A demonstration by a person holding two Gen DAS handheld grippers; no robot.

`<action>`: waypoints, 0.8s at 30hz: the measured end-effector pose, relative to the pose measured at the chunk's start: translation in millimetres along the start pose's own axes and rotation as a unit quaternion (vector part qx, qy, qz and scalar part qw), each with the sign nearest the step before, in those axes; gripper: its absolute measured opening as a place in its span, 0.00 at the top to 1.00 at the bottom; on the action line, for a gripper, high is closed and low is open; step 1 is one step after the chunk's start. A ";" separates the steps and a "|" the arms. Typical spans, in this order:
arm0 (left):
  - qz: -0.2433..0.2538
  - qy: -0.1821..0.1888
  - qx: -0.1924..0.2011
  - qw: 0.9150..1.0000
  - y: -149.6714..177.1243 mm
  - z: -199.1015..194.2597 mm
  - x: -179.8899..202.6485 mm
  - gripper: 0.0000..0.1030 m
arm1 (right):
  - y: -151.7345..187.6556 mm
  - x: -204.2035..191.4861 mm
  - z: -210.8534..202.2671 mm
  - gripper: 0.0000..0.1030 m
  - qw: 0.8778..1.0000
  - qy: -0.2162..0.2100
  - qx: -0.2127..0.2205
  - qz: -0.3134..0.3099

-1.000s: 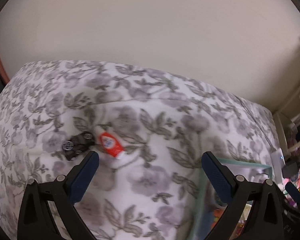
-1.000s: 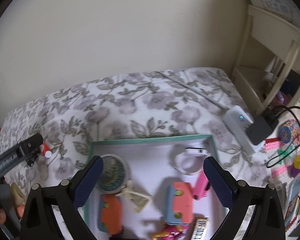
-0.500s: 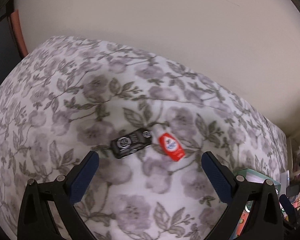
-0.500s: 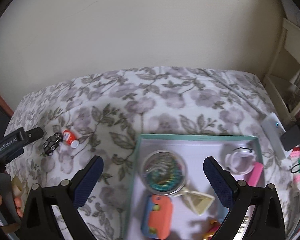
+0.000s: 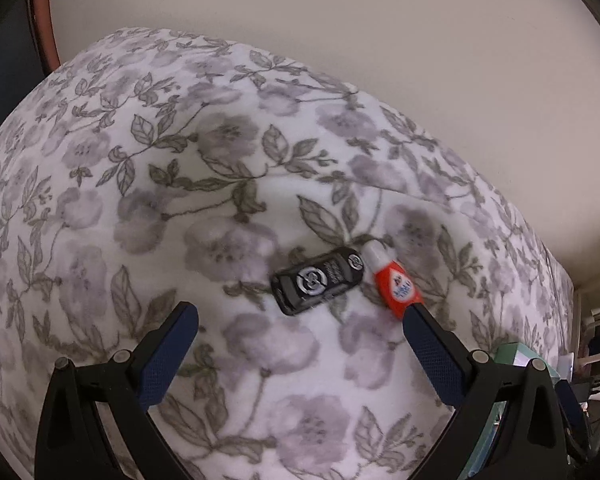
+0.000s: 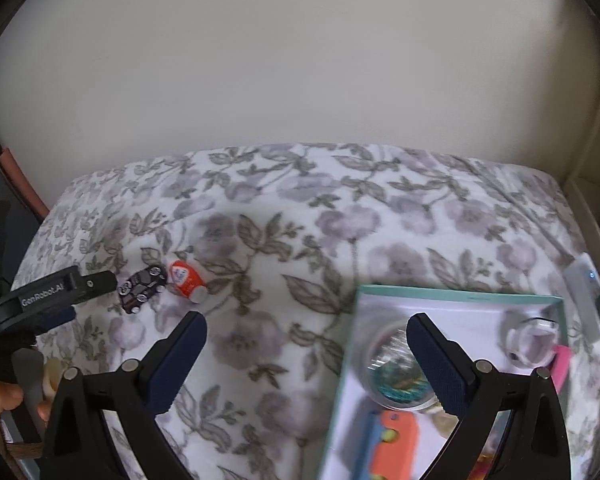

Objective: Organize rigid objects
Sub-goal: 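Move both tools back toward the black toy car and red bottle, then close the left gripper on the black toy car while the right gripper grasps the red bottle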

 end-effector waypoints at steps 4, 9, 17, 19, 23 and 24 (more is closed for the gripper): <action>0.024 -0.002 0.002 1.000 -7.4 8.4 -1.8 0.01 | -0.9 -16.7 17.0 0.02 1.000 -0.028 -0.003 -0.002; 0.070 0.004 -0.007 0.998 -7.9 23.7 1.5 0.02 | -0.1 -45.2 52.2 0.02 0.998 -0.058 -0.026 -0.018; 0.101 0.027 -0.032 0.994 -2.6 50.0 3.4 0.22 | 8.6 -81.3 86.7 0.12 0.994 -0.056 -0.045 -0.087; 0.107 0.028 -0.032 0.993 -2.6 53.4 4.1 0.22 | 8.4 -85.5 93.4 0.15 0.992 -0.057 -0.049 -0.098; 0.127 0.031 -0.027 0.991 -6.4 56.2 8.5 0.29 | 5.5 -93.1 105.0 0.21 0.990 -0.053 -0.049 -0.123; 0.130 0.034 -0.027 0.991 -7.7 56.7 9.3 0.31 | 4.6 -94.4 107.8 0.22 0.989 -0.053 -0.050 -0.126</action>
Point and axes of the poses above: each gripper's, at about its wrist camera, not at the fingertips, and z roughly the way its jaws point, x to its right, y to its underside, the point moved 2 cm from there along z, roughly the way its jaws point, and after that the axes turned 5 degrees about x, right-handed, at the moved point
